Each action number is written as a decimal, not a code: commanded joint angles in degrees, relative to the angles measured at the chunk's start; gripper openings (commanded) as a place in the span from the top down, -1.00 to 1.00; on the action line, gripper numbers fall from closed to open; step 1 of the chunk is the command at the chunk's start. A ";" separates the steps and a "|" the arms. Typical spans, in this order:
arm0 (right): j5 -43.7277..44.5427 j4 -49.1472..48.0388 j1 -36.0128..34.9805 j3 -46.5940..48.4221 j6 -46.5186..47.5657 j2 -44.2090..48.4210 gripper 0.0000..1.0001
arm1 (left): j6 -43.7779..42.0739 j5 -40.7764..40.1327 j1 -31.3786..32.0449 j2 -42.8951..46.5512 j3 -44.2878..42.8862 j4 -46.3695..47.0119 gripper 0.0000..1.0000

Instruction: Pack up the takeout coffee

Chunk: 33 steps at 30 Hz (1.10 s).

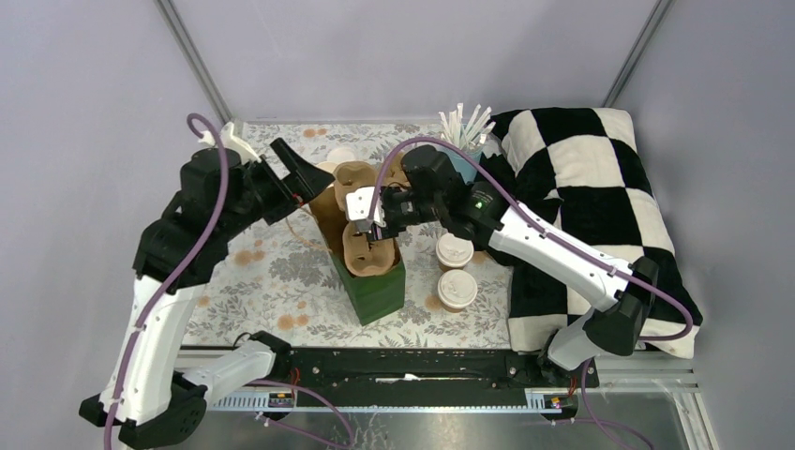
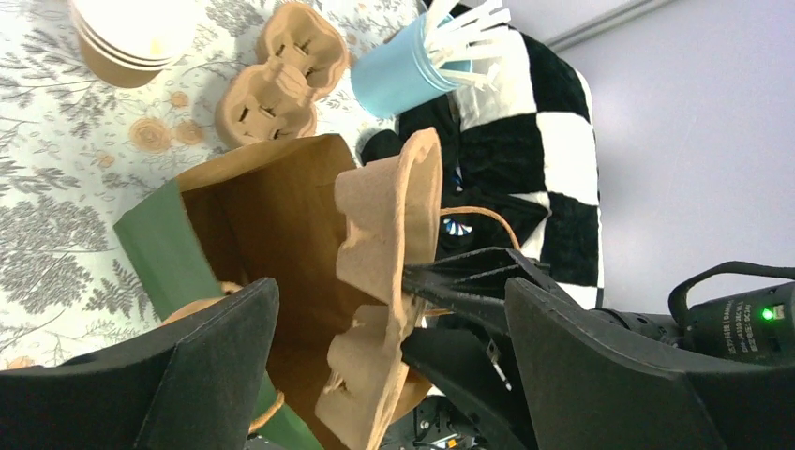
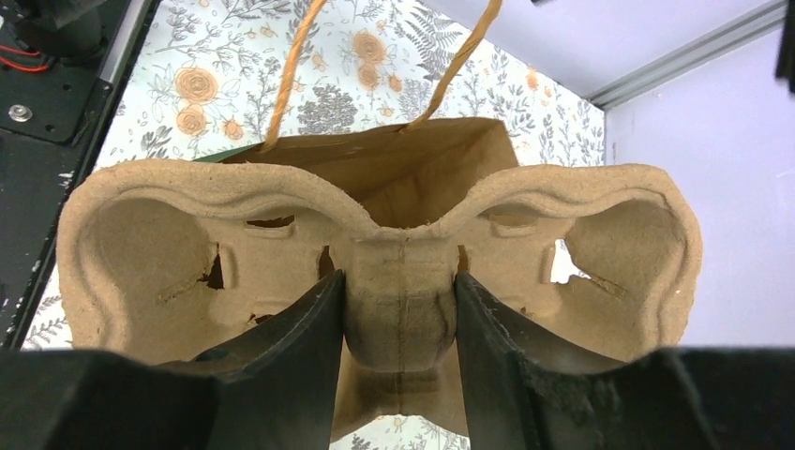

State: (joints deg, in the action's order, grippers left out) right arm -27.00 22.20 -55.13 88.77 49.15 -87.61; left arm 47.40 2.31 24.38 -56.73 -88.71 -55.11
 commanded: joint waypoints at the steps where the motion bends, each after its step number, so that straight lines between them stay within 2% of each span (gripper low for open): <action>1: 3.36 3.21 -0.23 6.95 0.11 -2.03 0.01 | 2.39 -6.46 -0.12 0.53 -5.82 -10.49 -0.93; 5: 5.26 3.98 -0.31 9.55 -0.60 -2.42 0.01 | 7.33 -10.43 -0.13 1.39 -4.74 -18.78 -0.98; 10: 7.86 5.49 -0.99 11.82 1.63 -3.58 0.04 | 10.17 -10.59 -0.12 4.42 -0.85 -20.12 -0.95; 15: 13.01 9.65 -3.51 14.08 7.99 -5.93 0.04 | 9.83 -9.78 -0.12 7.97 3.27 -16.89 -0.73; 19: 19.45 13.25 -6.94 14.91 15.19 -7.86 0.04 | 7.17 -7.42 -0.12 8.60 6.94 -12.20 -0.40; 23: 24.01 17.35 -9.44 17.00 17.80 -10.10 0.08 | 4.72 -6.39 -0.12 7.19 7.44 -10.35 -0.02; 28: 25.65 19.93 -11.74 17.66 15.36 -9.44 0.10 | -0.35 -7.07 -0.12 5.80 6.84 -8.22 0.60; 29: 25.60 19.83 -12.09 17.41 14.70 -8.99 0.10 | -1.31 -6.75 -0.12 5.30 6.60 -7.93 0.81; 30: 25.43 19.55 -12.32 17.09 14.03 -8.64 0.09 | -2.12 -6.51 -0.12 4.77 6.37 -7.69 0.93; 31: 24.97 19.56 -12.44 16.86 13.41 -8.35 0.09 | -2.81 -6.40 -0.12 4.38 6.25 -7.57 1.00; 33: 24.91 20.53 -12.45 16.61 12.69 -8.38 0.09 | -4.06 -6.28 -0.12 3.89 5.75 -7.34 1.00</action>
State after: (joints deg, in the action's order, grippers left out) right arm -3.55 40.93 -66.98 103.33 63.77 -98.35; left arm 47.86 -4.67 24.38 -52.01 -81.23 -66.11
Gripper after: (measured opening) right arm 0.482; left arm 0.015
